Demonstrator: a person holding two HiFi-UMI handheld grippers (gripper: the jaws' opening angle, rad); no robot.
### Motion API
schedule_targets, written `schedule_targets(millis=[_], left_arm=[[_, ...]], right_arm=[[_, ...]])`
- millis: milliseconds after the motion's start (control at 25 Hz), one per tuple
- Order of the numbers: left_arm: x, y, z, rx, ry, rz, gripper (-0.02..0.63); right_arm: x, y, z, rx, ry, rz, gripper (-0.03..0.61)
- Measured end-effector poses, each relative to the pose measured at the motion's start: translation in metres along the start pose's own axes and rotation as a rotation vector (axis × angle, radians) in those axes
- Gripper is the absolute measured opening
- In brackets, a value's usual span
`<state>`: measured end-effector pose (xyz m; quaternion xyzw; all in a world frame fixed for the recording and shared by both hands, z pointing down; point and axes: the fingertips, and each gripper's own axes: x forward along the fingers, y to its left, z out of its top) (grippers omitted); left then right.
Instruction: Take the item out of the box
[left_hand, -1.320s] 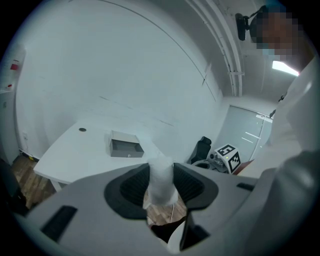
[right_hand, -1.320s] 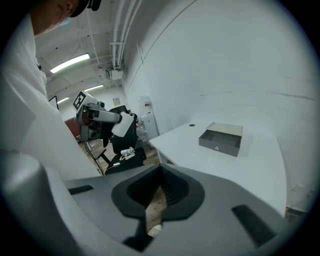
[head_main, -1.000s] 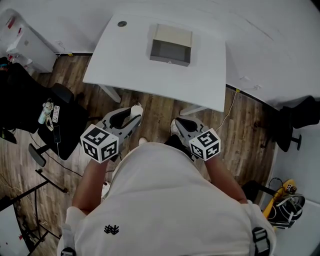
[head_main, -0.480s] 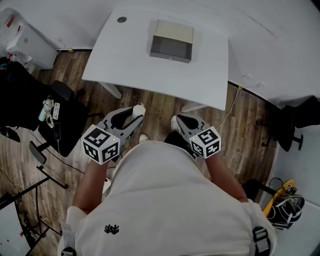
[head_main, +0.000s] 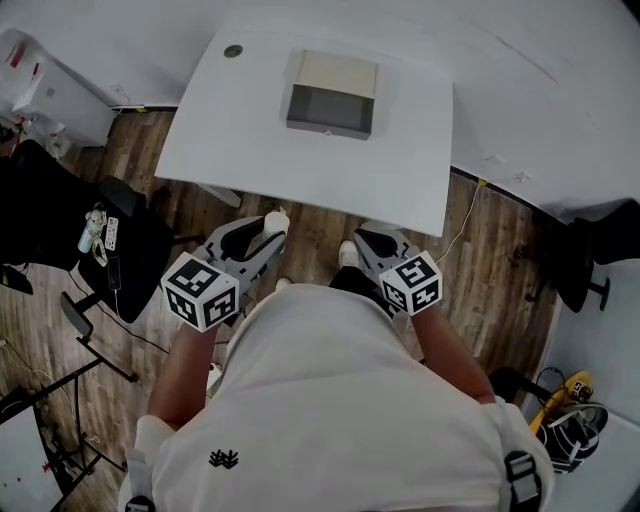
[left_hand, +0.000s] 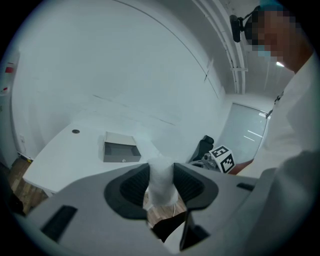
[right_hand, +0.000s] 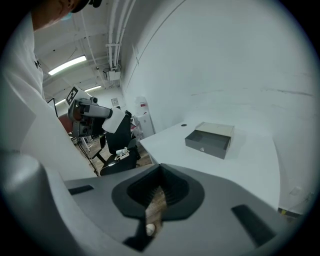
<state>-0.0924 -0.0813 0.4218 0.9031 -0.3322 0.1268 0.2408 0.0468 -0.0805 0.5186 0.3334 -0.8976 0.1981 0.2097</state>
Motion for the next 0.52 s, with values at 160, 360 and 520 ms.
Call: schedule_targets(millis=[160, 360, 520], left_arm=[[0.021, 0.0, 0.012, -0.012, 0.005, 0.02, 0.161], [0.047, 0.003, 0.029, -0.016, 0.008, 0.05, 0.16], [0.065, 0.006, 0.037, -0.016, 0.013, 0.07, 0.161]], right_arm=[[-0.004, -0.027, 0.004, 0.003, 0.009, 0.013, 0.006], [-0.003, -0.058, 0.012, -0.003, 0.015, 0.037, 0.006], [-0.002, -0.077, 0.015, -0.014, 0.023, 0.055, 0.006]])
